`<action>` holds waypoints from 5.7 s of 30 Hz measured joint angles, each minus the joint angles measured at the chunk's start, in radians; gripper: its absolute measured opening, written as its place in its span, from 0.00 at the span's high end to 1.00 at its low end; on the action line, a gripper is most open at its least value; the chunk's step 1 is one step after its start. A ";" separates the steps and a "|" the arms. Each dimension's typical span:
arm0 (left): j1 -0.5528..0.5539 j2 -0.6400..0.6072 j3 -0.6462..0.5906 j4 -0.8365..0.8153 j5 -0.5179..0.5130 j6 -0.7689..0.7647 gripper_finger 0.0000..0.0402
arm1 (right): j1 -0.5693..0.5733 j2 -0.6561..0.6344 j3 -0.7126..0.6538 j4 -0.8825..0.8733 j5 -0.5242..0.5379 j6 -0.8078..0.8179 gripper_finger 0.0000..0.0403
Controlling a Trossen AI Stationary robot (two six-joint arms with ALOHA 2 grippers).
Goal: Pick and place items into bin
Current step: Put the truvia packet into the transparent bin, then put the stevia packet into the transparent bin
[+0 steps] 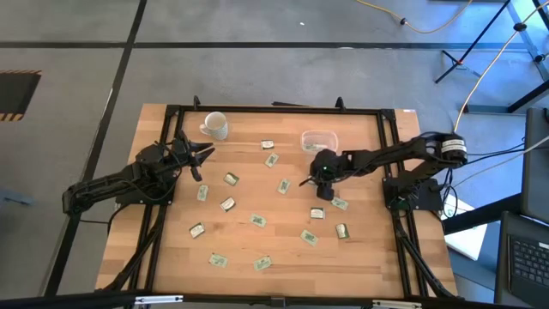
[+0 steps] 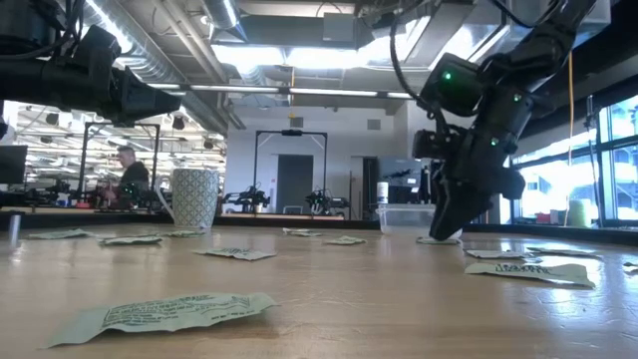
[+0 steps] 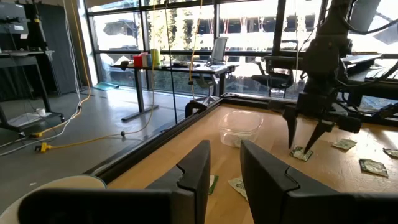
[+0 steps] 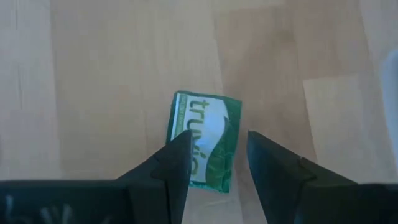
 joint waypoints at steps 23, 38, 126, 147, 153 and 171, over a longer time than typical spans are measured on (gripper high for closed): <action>0.000 0.000 0.000 0.000 0.000 0.000 0.80 | 0.000 0.028 0.000 -0.017 -0.008 0.085 0.84; 0.000 0.000 0.000 0.000 0.000 0.000 0.80 | -0.078 -0.251 -0.005 -0.006 0.159 0.009 0.89; 0.000 0.002 0.000 0.000 0.000 0.000 0.80 | 0.345 -0.089 0.003 -0.484 -0.020 0.634 0.82; 0.000 0.002 0.000 0.000 0.000 0.000 0.80 | 0.237 -0.181 0.249 -0.538 0.413 0.224 0.91; 0.000 0.002 0.000 0.000 0.001 0.000 0.80 | 0.091 -0.181 0.290 -0.427 0.463 0.043 0.90; 0.000 0.002 0.000 0.000 0.000 0.016 0.80 | -0.310 -0.182 0.205 -0.264 0.208 0.005 0.90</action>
